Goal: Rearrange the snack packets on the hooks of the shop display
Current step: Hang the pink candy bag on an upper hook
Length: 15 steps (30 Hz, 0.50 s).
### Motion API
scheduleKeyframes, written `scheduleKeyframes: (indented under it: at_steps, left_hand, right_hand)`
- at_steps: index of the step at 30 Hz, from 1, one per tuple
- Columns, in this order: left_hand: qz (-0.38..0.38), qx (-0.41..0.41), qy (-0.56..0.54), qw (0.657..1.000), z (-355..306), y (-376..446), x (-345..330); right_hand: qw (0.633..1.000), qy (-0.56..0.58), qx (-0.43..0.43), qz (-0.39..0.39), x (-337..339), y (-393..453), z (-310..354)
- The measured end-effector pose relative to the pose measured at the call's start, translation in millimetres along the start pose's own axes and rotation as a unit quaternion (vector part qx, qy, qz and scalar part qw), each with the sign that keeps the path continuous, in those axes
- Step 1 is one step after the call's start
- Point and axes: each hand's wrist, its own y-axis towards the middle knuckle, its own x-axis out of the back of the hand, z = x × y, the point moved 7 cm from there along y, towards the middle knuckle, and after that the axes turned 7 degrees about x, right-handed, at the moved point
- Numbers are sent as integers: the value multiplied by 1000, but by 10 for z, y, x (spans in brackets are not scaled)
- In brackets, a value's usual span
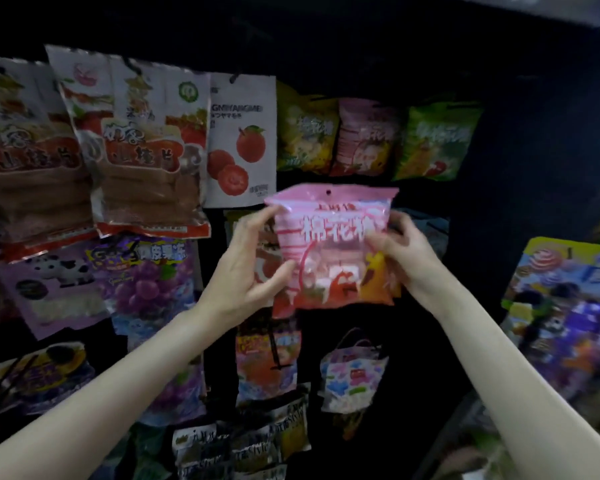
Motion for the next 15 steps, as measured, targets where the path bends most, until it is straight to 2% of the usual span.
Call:
scheduleKeyframes:
  at_steps: [2, 3, 5, 7, 9, 11, 15]
  left_hand:
    - [3, 2, -31, 1000, -200, 285, -109]
    - [8, 12, -38, 999, -269, 429, -178]
    - [5, 39, -24, 999, -364, 701, -295]
    - [-12, 49, -11, 999, -431, 941, -352]
    - [-24, 37, -8, 999, -493, 1132, -395]
    - [-26, 23, -9, 999, -521, 1263, -469]
    - [-27, -2, -25, 999, -600, 1423, -673]
  right_hand:
    - [995, -6, 34, -90, 174, 147, 230]
    - [992, -29, 53, -111, 229, 203, 355]
    - [988, -81, 86, -96, 290, 293, 555]
    - [983, -133, 121, -46, 317, 338, 712]
    - [959, -226, 167, -10, 361, 379, 844]
    - [940, -284, 187, -9, 456, 444, 897]
    - [928, -286, 232, -51, 685, 521, 919]
